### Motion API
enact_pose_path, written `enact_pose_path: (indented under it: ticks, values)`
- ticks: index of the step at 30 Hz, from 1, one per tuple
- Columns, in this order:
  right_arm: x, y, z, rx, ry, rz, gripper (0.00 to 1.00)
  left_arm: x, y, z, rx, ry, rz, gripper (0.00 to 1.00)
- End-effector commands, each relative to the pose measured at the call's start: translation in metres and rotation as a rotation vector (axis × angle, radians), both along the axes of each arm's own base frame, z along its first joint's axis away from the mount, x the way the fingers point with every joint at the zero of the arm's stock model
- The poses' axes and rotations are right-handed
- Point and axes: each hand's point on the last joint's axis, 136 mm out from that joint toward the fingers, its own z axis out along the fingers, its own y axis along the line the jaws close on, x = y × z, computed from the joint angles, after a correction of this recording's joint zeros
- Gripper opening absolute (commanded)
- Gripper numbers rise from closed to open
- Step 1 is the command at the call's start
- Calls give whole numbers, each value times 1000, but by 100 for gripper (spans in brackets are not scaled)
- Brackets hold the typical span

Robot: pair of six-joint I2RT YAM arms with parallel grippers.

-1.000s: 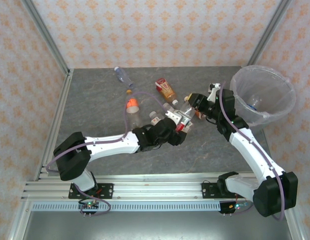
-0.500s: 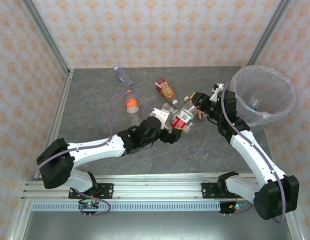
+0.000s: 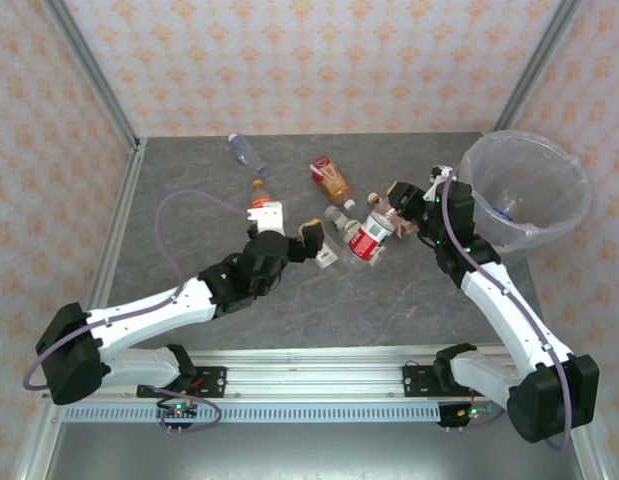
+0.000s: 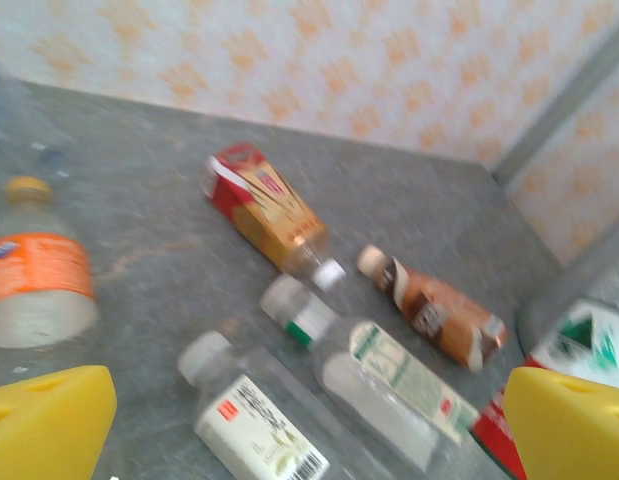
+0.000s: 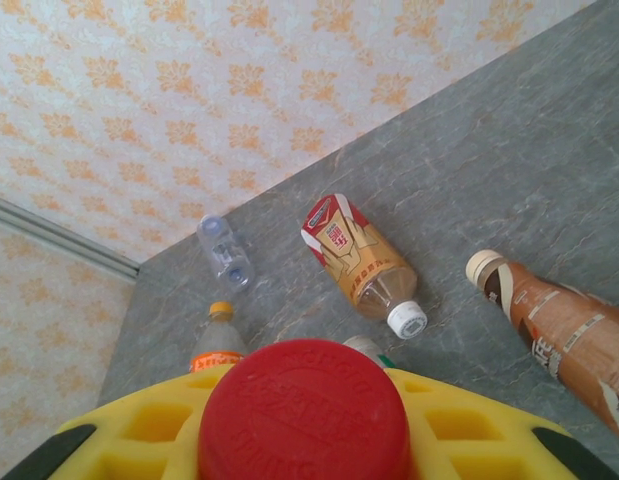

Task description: Put the plastic bottles in the bin

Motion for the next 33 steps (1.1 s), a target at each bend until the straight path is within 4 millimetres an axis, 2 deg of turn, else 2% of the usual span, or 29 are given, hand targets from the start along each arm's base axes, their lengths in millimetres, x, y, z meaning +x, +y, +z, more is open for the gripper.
enact_pose_path:
  ticks: [1,8,17,24,28,33]
  values:
    - [3,-10,46,-15,-141,-55,0,1,45,9,0,-22,222,100]
    - [2,-29,86,-66,-273,-142,0,0,70,-2,25,22,337,100]
    - [-9,-68,147,-148,-423,-306,0,2,76,-14,81,68,391,100]
    - [-14,-101,181,-164,-509,-430,0,7,71,-33,97,117,401,100]
    - [-32,-132,212,-148,-582,-559,0,8,70,-36,104,128,400,100]
    - [-62,-157,254,-130,-704,-654,0,7,72,-38,124,132,408,100]
